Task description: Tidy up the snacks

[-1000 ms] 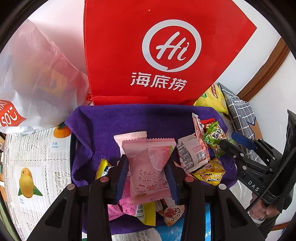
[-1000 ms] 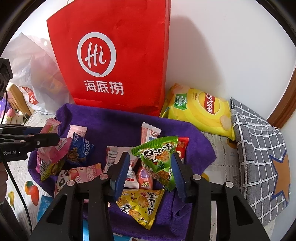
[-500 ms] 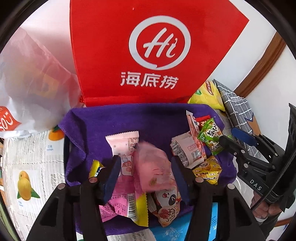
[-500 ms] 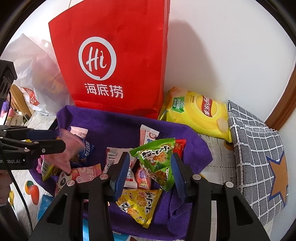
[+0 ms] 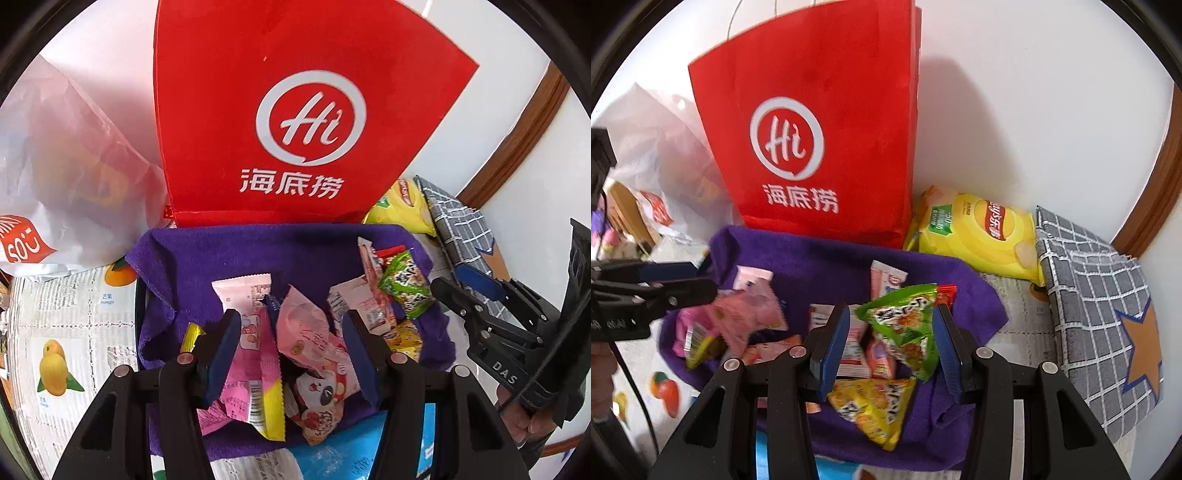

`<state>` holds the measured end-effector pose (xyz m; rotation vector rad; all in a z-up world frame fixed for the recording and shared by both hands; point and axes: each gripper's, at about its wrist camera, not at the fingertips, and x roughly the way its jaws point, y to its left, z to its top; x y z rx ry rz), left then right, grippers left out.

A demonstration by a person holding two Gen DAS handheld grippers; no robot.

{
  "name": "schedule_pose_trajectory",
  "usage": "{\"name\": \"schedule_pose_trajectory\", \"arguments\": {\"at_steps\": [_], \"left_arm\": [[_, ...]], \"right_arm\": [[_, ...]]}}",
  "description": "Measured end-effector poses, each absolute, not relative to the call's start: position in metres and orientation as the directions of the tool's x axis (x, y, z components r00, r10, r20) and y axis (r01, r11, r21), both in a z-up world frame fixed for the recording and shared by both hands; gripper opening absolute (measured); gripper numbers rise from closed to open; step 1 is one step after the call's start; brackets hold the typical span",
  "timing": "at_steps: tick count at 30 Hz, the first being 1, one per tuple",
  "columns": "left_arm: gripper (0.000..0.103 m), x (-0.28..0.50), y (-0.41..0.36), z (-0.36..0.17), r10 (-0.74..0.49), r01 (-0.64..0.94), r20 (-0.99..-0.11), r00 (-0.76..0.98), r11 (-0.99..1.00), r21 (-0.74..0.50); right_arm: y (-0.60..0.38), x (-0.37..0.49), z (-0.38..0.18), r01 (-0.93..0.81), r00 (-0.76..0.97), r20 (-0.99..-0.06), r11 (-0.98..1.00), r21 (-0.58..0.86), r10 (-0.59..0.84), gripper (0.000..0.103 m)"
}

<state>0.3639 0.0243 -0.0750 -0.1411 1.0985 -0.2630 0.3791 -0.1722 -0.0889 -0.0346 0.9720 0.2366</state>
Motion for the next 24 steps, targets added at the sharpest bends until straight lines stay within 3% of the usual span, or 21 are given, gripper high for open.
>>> {"name": "schedule_pose_trajectory", "arguments": {"at_steps": [4, 9, 22, 24], "left_arm": [[0.056, 0.354, 0.022, -0.059, -0.28, 0.159, -0.847, 0.451, 0.96, -0.232], [0.062, 0.341, 0.017, -0.041, -0.235, 0.152, -0.833, 0.501, 0.971, -0.183], [0.065, 0.247, 0.02, -0.004, -0.163, 0.106, -0.789, 0.593, 0.987, -0.123], [0.07, 0.231, 0.019, 0.002, -0.152, 0.1, -0.778, 0.609, 0.988, -0.115]], "right_arm": [[-0.172, 0.367, -0.072, -0.192, 0.583, -0.795, 0.979, 0.064, 0.167, 0.054], [-0.178, 0.349, -0.053, -0.165, 0.589, -0.794, 0.984, 0.063, 0.15, 0.055], [-0.197, 0.263, 0.002, -0.121, 0.643, -0.753, 0.989, 0.083, 0.142, 0.067], [-0.202, 0.248, 0.009, -0.112, 0.649, -0.747, 0.989, 0.096, 0.146, 0.067]]}}
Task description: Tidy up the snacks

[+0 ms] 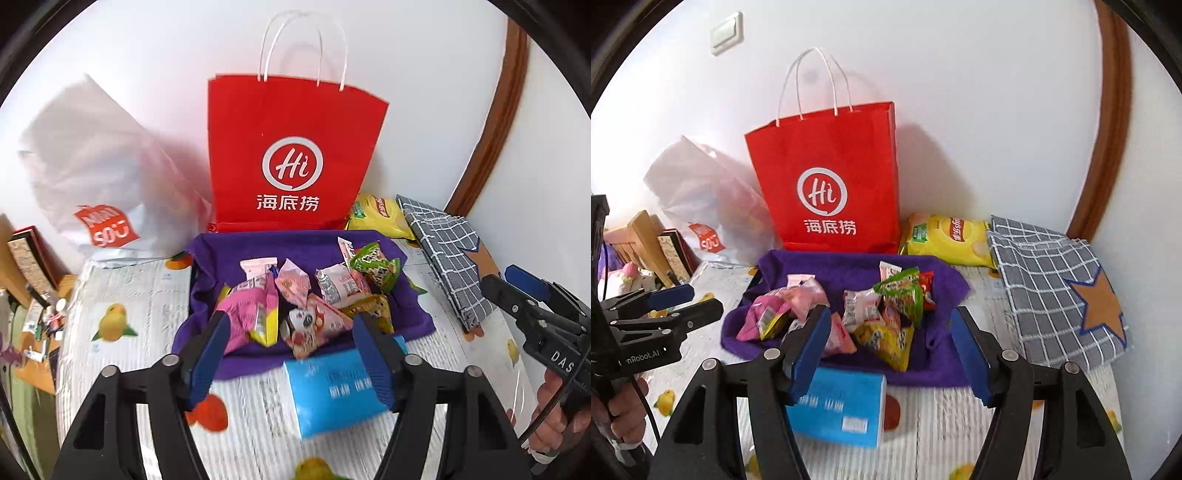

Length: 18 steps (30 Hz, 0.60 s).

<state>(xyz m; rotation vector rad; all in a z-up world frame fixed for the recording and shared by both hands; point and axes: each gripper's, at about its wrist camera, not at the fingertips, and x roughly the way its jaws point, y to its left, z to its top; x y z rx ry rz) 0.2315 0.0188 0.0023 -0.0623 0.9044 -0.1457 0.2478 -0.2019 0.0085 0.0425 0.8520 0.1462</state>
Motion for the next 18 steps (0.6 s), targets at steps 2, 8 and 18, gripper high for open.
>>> {"name": "schedule_pose_trajectory", "arguments": {"at_steps": [2, 8, 18], "left_arm": [[0.072, 0.213, 0.017, 0.01, -0.141, 0.096, -0.768, 0.625, 0.99, -0.103], [0.079, 0.16, 0.01, 0.029, -0.094, 0.077, -0.727, 0.68, 0.995, -0.056], [0.09, 0.09, 0.006, 0.048, -0.081, 0.054, -0.657, 0.749, 0.997, -0.061]], "right_arm": [[-0.207, 0.234, 0.014, -0.101, 0.648, -0.747, 0.989, 0.107, 0.147, 0.067], [-0.216, 0.189, 0.025, -0.076, 0.652, -0.749, 0.993, 0.09, 0.118, 0.067], [-0.224, 0.114, 0.035, -0.057, 0.707, -0.701, 0.995, 0.079, 0.096, 0.092]]}}
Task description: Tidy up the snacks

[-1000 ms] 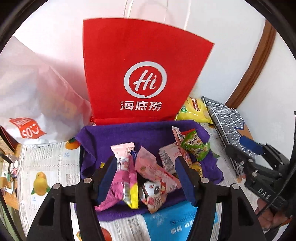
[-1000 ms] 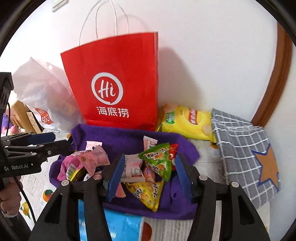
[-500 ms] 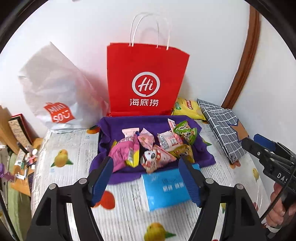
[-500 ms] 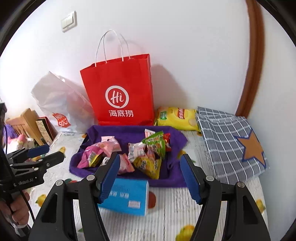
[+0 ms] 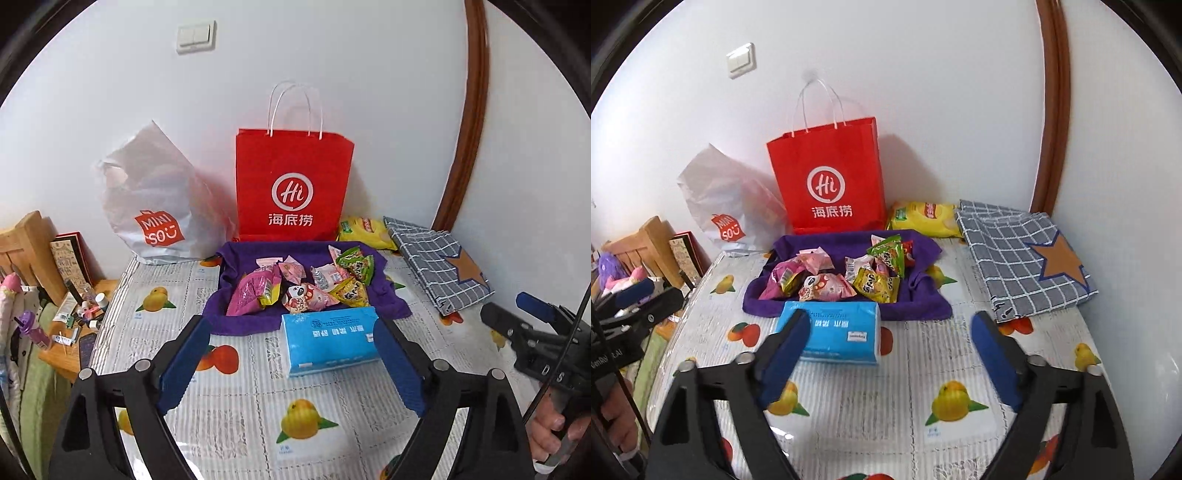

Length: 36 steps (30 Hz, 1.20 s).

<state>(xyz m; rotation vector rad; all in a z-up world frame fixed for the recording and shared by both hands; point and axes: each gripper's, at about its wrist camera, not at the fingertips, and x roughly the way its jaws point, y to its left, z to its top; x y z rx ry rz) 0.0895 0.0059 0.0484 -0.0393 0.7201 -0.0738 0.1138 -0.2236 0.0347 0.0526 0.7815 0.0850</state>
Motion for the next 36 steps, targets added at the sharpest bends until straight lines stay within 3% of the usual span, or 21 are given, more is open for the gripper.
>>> {"name": "schedule_pose_trajectory", "arguments": {"at_steps": [4, 13, 36], "left_arm": [[0.092, 0.07, 0.004, 0.052, -0.061, 0.041, -0.641, 0.765, 0.998, -0.046], [0.093, 0.041, -0.002, 0.054, -0.044, 0.03, -0.627, 0.778, 0.999, -0.032], [0.095, 0.028, -0.004, 0.05, -0.05, 0.035, -0.632, 0.774, 0.999, -0.037]], "right_arm": [[-0.228, 0.097, 0.036, -0.039, 0.708, -0.701, 0.996, 0.08, 0.084, 0.1], [-0.234, 0.063, 0.044, -0.034, 0.735, -0.673, 0.996, 0.085, 0.082, 0.103], [-0.229, 0.048, 0.045, -0.051, 0.741, -0.665, 0.995, 0.085, 0.095, 0.103]]}}
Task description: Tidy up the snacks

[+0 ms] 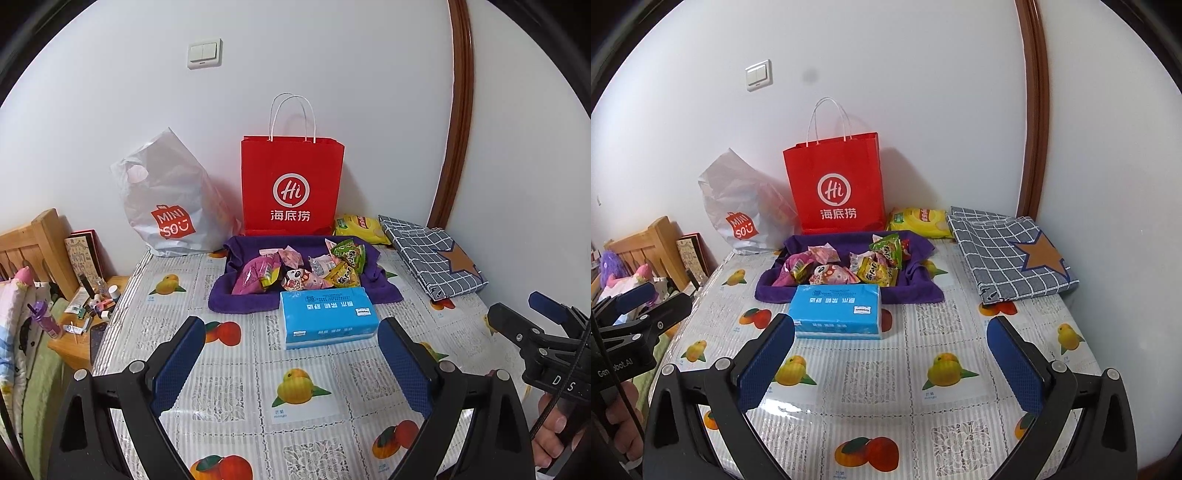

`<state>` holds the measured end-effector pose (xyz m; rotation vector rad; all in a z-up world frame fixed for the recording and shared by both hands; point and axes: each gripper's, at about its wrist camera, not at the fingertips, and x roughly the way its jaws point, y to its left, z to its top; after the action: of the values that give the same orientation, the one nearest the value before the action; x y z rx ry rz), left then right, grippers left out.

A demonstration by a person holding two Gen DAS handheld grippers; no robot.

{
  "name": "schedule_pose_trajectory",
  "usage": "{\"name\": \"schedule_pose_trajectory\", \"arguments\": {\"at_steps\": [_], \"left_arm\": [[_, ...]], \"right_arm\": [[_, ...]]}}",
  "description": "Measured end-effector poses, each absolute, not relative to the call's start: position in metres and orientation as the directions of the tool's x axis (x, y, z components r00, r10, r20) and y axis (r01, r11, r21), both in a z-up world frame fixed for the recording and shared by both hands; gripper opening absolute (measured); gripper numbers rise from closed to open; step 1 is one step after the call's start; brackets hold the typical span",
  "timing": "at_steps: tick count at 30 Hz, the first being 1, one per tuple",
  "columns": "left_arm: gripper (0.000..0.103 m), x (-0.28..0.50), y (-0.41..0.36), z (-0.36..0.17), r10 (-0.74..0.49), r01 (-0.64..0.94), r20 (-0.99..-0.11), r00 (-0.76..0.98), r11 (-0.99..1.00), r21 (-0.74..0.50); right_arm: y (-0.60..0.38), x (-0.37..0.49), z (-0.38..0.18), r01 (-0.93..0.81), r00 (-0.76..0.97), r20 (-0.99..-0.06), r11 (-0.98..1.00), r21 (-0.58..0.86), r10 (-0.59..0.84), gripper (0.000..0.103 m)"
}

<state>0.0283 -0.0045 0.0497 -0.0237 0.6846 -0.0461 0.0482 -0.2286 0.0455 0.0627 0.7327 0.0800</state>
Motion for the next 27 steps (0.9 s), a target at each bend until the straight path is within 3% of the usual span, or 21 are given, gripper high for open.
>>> {"name": "schedule_pose_trajectory", "arguments": {"at_steps": [27], "left_arm": [[0.095, 0.0259, -0.006, 0.0498, -0.052, 0.037, -0.631, 0.774, 0.999, -0.038]], "right_arm": [[-0.2279, 0.0447, 0.0469, -0.06, 0.747, -0.656, 0.994, 0.091, 0.105, 0.103]]}}
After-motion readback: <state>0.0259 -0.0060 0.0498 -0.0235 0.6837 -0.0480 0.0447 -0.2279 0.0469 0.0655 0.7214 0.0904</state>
